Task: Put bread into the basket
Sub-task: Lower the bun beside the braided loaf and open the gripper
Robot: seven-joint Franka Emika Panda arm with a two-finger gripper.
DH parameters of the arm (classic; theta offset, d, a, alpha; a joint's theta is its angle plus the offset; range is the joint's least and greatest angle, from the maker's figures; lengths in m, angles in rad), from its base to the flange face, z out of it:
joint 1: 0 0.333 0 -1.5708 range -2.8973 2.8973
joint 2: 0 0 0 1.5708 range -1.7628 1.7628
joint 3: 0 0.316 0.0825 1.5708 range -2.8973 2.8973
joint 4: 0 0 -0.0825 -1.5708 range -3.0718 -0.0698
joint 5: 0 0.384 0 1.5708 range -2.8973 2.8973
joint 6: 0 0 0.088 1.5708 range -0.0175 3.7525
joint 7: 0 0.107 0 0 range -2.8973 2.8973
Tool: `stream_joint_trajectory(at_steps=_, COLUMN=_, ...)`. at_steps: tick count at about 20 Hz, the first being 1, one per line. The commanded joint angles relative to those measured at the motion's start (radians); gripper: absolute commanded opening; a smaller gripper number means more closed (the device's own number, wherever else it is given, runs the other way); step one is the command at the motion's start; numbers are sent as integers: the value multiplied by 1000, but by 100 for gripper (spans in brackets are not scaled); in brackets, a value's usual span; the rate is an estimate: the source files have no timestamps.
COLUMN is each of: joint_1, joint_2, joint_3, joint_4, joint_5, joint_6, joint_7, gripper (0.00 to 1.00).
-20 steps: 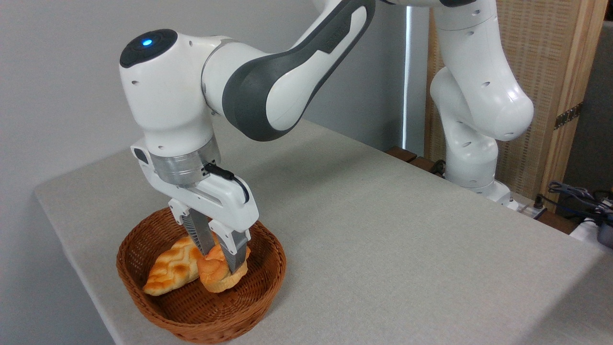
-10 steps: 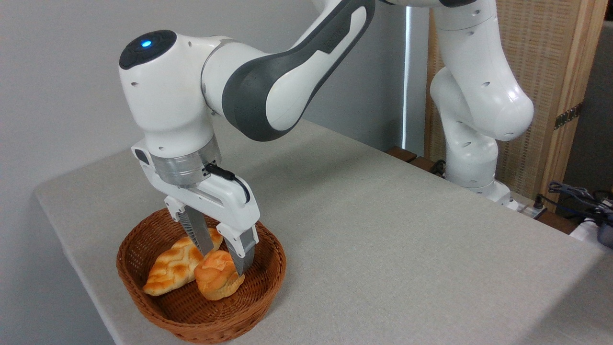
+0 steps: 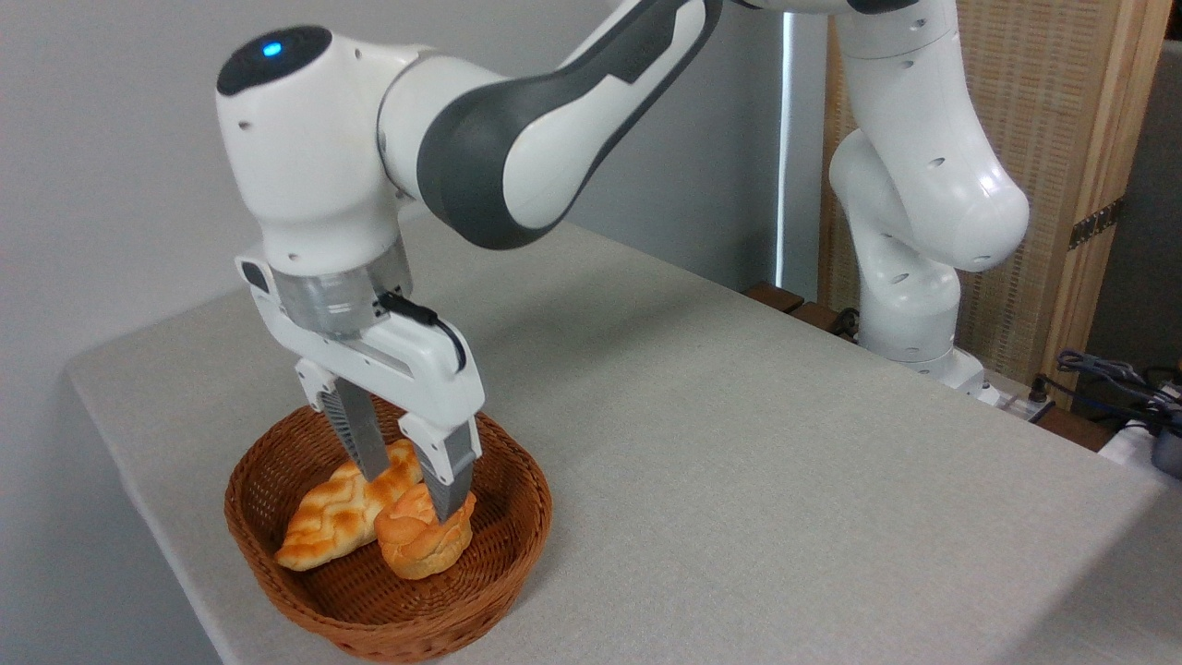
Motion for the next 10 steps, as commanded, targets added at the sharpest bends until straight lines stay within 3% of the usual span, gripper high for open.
stream_joint_trajectory(at_steps=1, joint_1=47, joint_2=-31, joint_3=-18, joint_4=18, joint_5=3, joint_6=-24, joint_7=-8, gripper=100)
stream_joint_trajectory(at_steps=4, joint_1=67, joint_2=-60, joint_3=-55, joint_4=15, joint_5=4, joint_6=-23, joint_7=3, gripper=100)
stream_joint_trajectory(at_steps=8, joint_1=125, joint_2=-114, joint_3=-115, joint_4=15, joint_5=12, joint_6=-26, joint_7=75, gripper=100)
stream_joint_trajectory(at_steps=10, joint_1=126, joint_2=-165, joint_3=-126, joint_4=15, joint_5=12, joint_6=-67, joint_7=77, gripper=100)
